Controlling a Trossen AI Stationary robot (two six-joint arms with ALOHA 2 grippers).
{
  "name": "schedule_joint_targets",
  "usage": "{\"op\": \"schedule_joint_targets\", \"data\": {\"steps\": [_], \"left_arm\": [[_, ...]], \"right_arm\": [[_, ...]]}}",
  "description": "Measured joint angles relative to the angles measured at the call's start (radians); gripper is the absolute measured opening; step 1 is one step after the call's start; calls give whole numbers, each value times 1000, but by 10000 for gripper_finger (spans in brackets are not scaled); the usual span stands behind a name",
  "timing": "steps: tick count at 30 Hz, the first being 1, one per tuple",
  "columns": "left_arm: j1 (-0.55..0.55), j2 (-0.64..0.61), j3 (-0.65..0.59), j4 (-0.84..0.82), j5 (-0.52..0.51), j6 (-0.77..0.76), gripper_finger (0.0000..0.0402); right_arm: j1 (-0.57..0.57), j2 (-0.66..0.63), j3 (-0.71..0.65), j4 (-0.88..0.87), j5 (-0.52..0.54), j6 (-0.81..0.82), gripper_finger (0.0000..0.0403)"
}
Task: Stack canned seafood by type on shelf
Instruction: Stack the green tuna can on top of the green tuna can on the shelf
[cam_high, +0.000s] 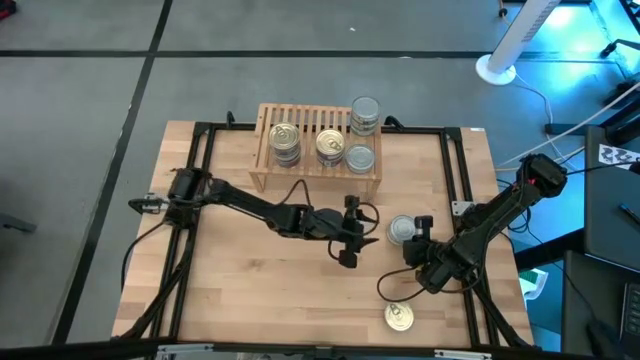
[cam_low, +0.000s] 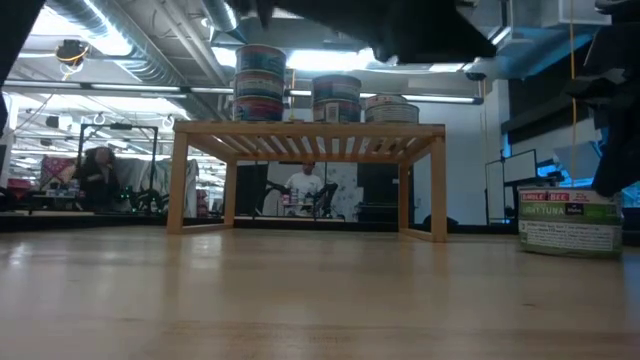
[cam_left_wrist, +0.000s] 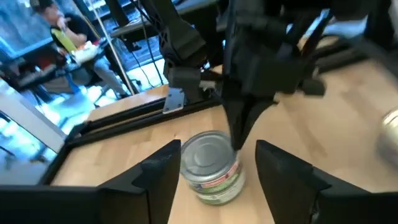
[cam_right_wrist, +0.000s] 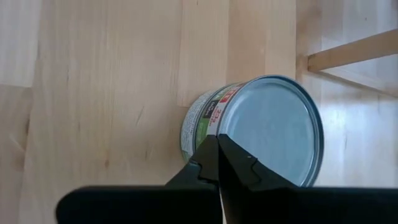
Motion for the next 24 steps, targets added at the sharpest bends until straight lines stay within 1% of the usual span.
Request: {"op": "schedule_joint_targets", "data": {"steps": [7,13,16,24], "left_arm": [[30,117,-1,79,-1,74,212],[37,184,1,173,-1,119,212],[40,217,27,173,0,152,212],[40,314,150,173,13,250,212]], "right_arm": [[0,0,0,3,10,0,1],[0,0,0,6,20,0,1],[0,0,0,7,22,0,1],[0,0,0,11,44,0,1]]}}
